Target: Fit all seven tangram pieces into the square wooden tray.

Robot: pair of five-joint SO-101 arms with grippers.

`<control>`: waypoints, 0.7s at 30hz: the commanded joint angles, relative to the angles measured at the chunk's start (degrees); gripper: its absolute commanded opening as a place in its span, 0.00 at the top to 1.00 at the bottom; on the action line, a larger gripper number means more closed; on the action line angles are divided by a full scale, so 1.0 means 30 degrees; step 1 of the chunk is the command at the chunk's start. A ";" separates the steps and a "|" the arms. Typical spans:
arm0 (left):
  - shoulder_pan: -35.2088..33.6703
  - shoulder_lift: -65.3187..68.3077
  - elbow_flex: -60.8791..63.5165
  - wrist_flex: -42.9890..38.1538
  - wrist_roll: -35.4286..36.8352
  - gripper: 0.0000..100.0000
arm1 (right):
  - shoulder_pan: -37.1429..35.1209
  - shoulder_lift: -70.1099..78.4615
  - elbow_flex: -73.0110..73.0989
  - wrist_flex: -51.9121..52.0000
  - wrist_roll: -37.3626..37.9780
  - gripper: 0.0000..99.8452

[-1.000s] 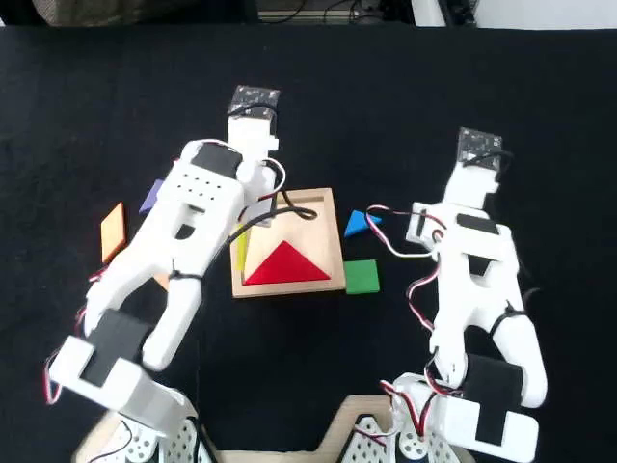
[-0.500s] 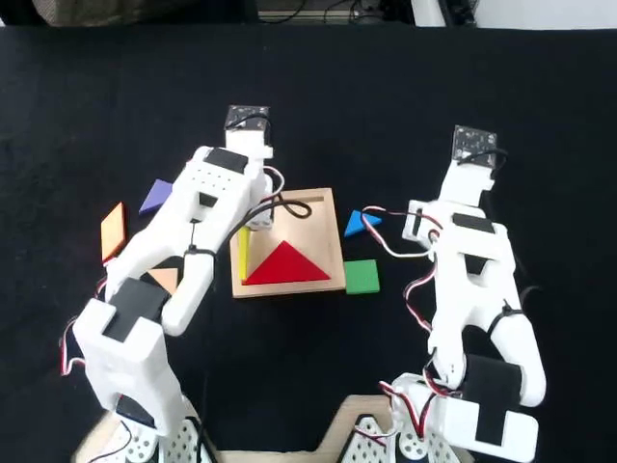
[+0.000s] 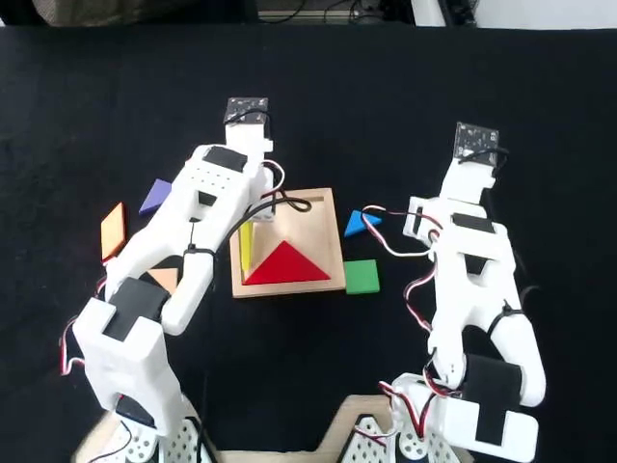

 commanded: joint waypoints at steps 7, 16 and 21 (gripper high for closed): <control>-0.0278 -0.0117 -0.0923 -0.0264 0.0059 0.97 | -0.0996 -0.0015 -0.0396 -0.0293 0.0557 0.99; -0.0308 -0.0117 -0.0630 -0.0293 0.0147 0.97 | -0.0996 -0.0015 -0.0396 -0.0293 0.0557 0.99; -0.0513 0.0029 -0.0601 -0.0293 0.0147 0.97 | -0.0996 -0.0015 -0.0396 -0.0293 0.0586 0.99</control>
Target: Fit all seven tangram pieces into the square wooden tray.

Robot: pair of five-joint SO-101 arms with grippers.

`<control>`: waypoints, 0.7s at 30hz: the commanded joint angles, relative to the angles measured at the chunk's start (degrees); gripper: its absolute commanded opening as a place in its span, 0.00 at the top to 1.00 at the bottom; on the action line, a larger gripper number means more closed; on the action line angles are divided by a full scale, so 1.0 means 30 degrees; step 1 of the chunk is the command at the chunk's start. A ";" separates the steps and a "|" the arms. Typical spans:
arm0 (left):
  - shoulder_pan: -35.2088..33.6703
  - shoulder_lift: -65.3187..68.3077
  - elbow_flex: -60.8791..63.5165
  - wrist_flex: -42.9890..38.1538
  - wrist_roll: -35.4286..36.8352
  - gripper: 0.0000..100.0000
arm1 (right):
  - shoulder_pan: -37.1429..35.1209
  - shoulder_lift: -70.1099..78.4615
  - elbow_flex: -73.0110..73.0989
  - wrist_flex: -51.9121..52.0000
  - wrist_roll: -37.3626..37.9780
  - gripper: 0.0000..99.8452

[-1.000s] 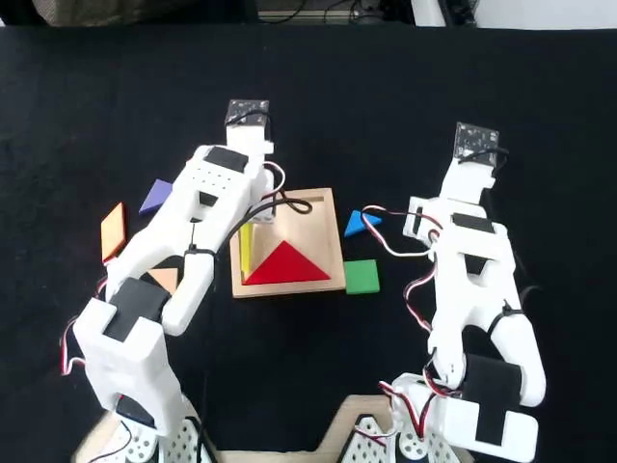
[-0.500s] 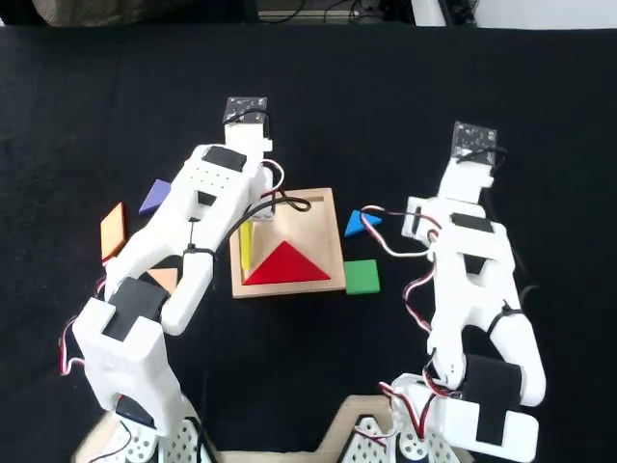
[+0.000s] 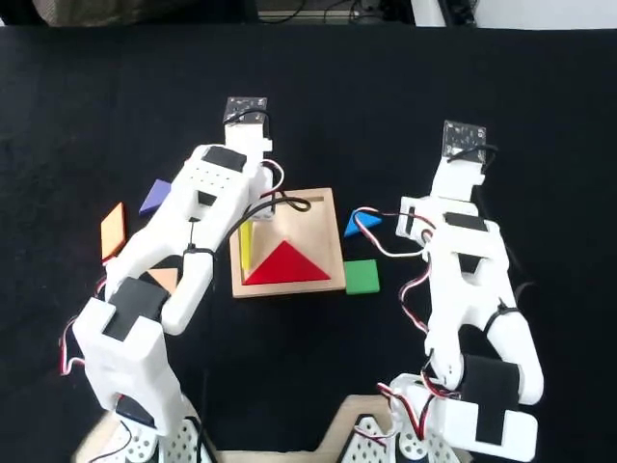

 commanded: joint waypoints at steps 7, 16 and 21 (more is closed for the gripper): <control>-0.0337 0.1114 -0.0747 -0.0117 0.0205 0.96 | -0.0293 -0.0015 -0.0396 -0.0293 0.0176 0.99; -0.0542 0.1143 -0.0777 -0.0117 0.1260 0.76 | -0.0322 -0.0015 -0.0396 -0.0293 0.0176 0.99; -0.0542 0.0850 -0.0806 -0.0029 0.1260 0.77 | -0.0322 -0.0015 -0.0396 -0.0293 0.0176 0.99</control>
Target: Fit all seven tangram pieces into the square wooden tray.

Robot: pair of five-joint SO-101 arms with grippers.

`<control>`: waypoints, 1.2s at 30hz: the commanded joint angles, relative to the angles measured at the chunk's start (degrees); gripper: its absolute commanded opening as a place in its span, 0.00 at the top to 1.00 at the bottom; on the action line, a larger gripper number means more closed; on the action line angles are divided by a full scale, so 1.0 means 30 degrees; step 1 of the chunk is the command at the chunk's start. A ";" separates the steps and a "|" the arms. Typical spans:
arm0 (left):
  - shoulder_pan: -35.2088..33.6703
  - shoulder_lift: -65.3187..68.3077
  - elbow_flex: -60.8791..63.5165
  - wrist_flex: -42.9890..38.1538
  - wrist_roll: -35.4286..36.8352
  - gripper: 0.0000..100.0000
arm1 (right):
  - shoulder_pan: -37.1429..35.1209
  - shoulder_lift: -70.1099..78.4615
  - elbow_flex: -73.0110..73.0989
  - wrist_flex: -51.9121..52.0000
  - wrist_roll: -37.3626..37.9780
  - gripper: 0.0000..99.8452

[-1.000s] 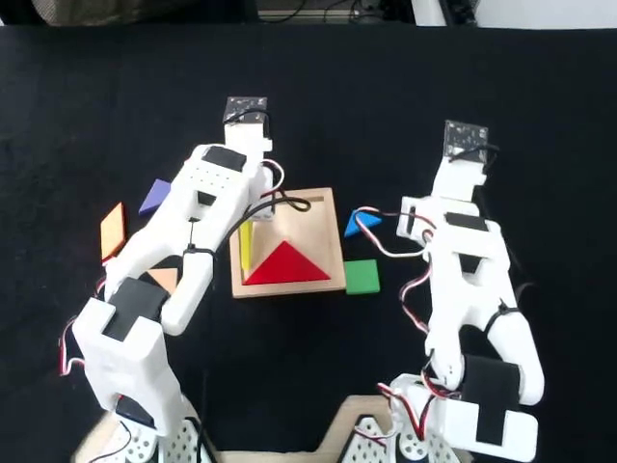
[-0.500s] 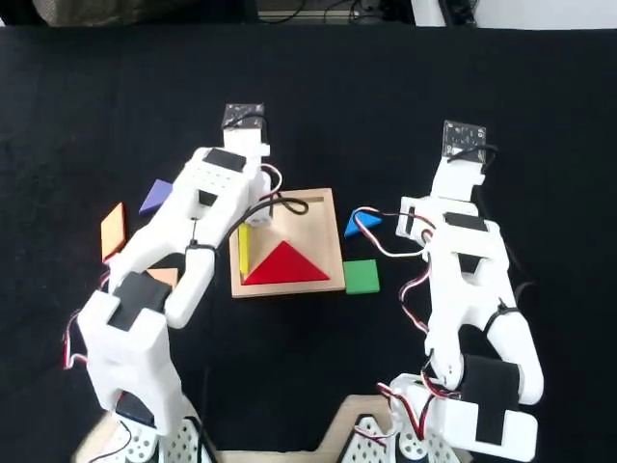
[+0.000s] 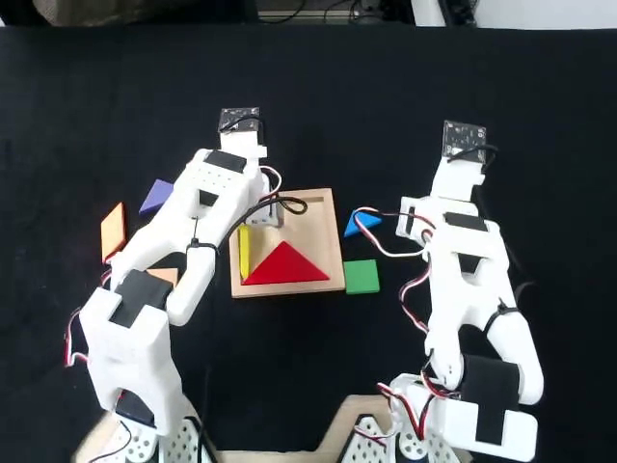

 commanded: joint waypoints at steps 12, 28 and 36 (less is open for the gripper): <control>-0.0015 -0.4366 0.0689 0.2110 0.0147 0.77 | -0.0322 -0.0015 -0.0396 -0.0293 0.0176 0.99; 0.2564 -0.4513 0.1245 0.0293 0.0293 0.77 | -0.0322 -0.0015 -0.0396 -0.0264 0.0176 0.99; 0.2125 -0.4308 -0.1040 -0.0059 0.0117 0.77 | -0.0322 -0.0015 -0.0396 -0.0264 0.0381 0.99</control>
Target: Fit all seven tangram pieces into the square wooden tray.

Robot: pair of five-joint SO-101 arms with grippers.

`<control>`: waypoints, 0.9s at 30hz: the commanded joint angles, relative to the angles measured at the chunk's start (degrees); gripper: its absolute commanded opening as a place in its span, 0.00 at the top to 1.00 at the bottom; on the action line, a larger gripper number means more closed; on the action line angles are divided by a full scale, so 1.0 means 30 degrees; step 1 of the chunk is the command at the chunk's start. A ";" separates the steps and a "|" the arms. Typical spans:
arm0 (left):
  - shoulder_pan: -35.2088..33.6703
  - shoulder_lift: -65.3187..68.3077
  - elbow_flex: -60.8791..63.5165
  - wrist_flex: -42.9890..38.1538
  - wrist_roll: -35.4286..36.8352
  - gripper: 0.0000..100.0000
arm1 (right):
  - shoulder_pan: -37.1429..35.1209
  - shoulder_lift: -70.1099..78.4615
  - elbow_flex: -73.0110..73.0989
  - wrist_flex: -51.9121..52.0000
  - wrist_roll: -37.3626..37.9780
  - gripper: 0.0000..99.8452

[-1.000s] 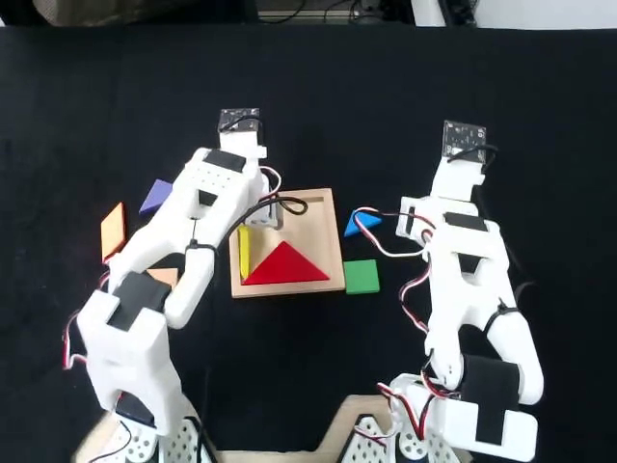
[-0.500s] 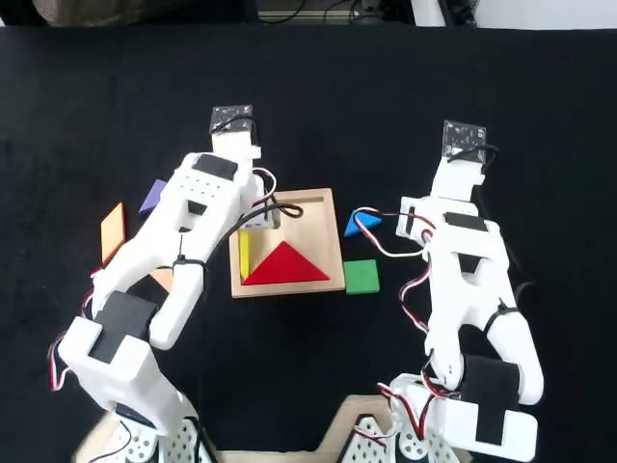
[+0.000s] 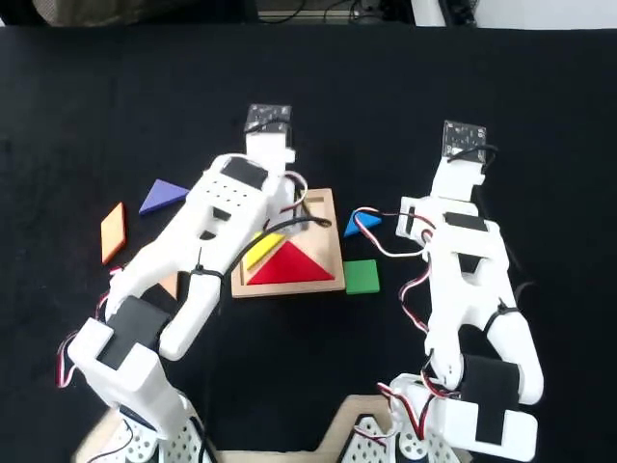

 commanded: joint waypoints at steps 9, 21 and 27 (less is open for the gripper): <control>0.0308 0.1729 -0.2681 -0.4190 -0.3077 0.77 | -0.0352 -0.0015 -0.0396 -0.0264 0.0791 0.99; 0.0484 0.3136 -0.2476 -0.4103 -0.3077 0.77 | -0.0352 -0.0015 -0.0396 -0.0264 0.0791 0.99; 0.0103 0.3399 -0.2125 -0.4103 -0.3077 0.77 | -0.0352 -0.0015 -0.0396 -0.0264 0.0791 0.99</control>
